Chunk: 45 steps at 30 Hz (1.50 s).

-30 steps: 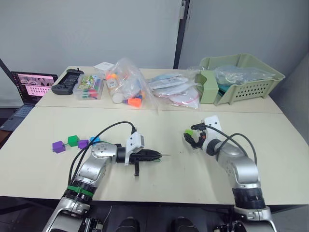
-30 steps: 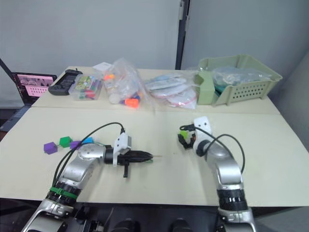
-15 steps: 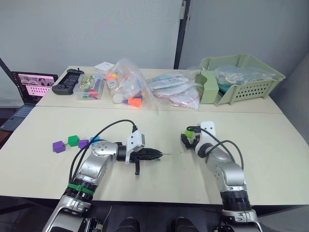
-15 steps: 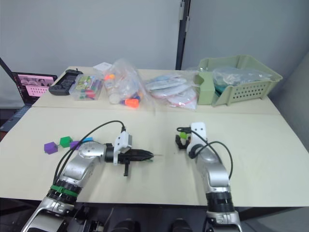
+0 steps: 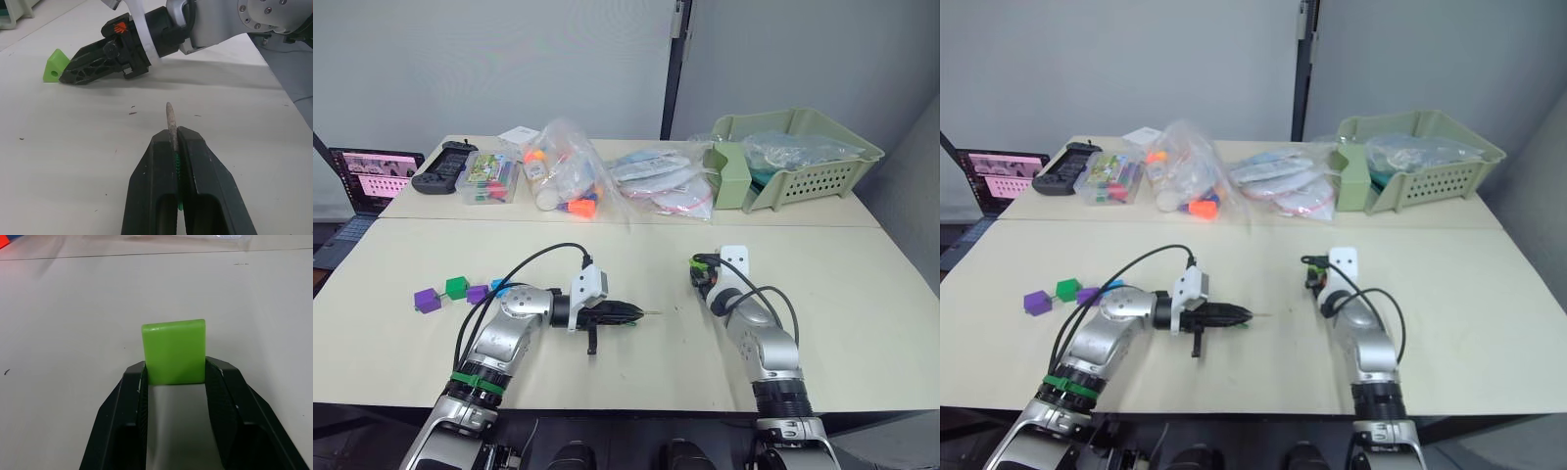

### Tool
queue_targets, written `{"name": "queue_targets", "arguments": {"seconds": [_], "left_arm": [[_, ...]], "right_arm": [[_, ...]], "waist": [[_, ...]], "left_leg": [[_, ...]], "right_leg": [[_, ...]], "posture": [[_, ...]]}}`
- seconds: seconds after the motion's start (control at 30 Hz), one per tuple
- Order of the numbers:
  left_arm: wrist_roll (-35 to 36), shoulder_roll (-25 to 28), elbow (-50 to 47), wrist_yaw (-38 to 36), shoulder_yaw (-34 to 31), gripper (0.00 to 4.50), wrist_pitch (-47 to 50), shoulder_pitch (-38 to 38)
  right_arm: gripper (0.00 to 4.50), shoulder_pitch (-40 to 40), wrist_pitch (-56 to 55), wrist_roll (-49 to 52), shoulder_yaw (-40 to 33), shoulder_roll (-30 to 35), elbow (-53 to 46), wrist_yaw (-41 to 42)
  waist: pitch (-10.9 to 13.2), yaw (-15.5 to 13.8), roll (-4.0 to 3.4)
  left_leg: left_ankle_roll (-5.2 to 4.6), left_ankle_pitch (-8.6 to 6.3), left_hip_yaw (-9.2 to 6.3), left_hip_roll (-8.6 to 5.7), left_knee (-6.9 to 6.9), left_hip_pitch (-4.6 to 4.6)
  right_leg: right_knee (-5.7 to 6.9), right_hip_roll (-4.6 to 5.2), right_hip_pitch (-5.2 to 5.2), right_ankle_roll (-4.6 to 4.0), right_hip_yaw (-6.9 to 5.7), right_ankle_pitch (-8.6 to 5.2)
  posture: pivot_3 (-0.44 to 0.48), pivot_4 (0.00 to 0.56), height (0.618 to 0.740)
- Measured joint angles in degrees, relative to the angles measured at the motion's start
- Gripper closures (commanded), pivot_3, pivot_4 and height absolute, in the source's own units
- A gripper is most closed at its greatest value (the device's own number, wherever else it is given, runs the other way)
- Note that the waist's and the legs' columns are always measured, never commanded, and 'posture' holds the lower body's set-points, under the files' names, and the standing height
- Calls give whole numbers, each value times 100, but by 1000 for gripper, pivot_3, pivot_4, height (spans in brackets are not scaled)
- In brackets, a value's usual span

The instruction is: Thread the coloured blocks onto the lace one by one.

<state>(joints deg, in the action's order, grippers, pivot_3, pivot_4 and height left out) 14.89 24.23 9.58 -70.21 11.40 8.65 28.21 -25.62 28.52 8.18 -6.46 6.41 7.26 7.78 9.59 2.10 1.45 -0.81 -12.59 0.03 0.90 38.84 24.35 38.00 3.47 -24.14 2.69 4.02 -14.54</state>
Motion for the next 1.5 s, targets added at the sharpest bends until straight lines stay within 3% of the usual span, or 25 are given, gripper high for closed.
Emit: {"name": "queue_targets", "arguments": {"seconds": [0.17,0.57,0.8,0.83,1.0,1.07,1.17,1.3,1.43,1.5], "left_arm": [[0,-16,-13,11,6,4500,3,-2],[-4,-111,13,-64,156,4500,-15,1],[-12,-229,191,-267,360,4500,-81,110],[-21,-240,266,-301,370,4500,-106,160],[-33,-271,454,-364,378,4500,-219,313],[-35,-286,497,-367,377,4500,-248,324],[-42,-286,515,-362,372,4500,-274,324],[-91,-313,519,-297,352,4500,-355,299],[-130,-360,504,-225,353,4500,-369,235],[-131,-366,488,-195,346,4500,-375,206]], "right_arm": [[3360,275,254,33,20,106,-456,106],[3360,2870,2347,562,562,76,-4386,10],[3360,3203,2857,548,733,-70,-5024,-371],[2345,3232,2889,549,739,-81,-5067,-418],[573,3240,3289,678,788,120,-5301,-291],[9,3212,3713,911,644,676,-5564,33],[9,3087,4208,1202,299,1414,-5735,531],[9,2563,4396,1703,106,3539,-5779,1838],[9,1763,3286,1717,468,5501,-5147,3501],[9,1450,2658,1523,870,5917,-4673,4132]], "waist": [[0,-10,0],[-5,-23,0],[-6,-27,2],[-6,-36,2],[-7,-66,2],[-7,-96,2],[-6,-123,2],[-4,-113,-6],[-4,-107,-5],[-4,-109,-5]], "left_leg": [[0,0,-1,-1,-1,2],[0,0,-3,3,-6,-1],[0,0,0,4,-4,-1],[0,0,1,4,-4,-1],[0,0,1,4,-3,2],[0,0,2,2,-2,4],[0,0,2,3,1,5],[-3,2,9,2,1,4],[-4,2,4,11,-12,-18],[-4,2,4,11,-14,-16]], "right_leg": [[-2,2,-1,0,0,0],[-17,-2,5,0,1,-4],[-25,-4,7,0,0,-6],[-31,-4,9,0,0,-6],[-38,-4,12,1,0,-6],[-42,-2,13,2,1,-6],[-49,-3,16,3,0,-7],[-71,-2,25,7,5,-8],[-96,-12,59,6,-10,-10],[-103,-10,61,6,-11,-10]], "posture": [[0,150,737],[0,150,737],[0,150,737],[0,150,737],[0,150,737],[0,150,737],[0,150,737],[0,150,737],[0,150,737],[0,150,737]]}}
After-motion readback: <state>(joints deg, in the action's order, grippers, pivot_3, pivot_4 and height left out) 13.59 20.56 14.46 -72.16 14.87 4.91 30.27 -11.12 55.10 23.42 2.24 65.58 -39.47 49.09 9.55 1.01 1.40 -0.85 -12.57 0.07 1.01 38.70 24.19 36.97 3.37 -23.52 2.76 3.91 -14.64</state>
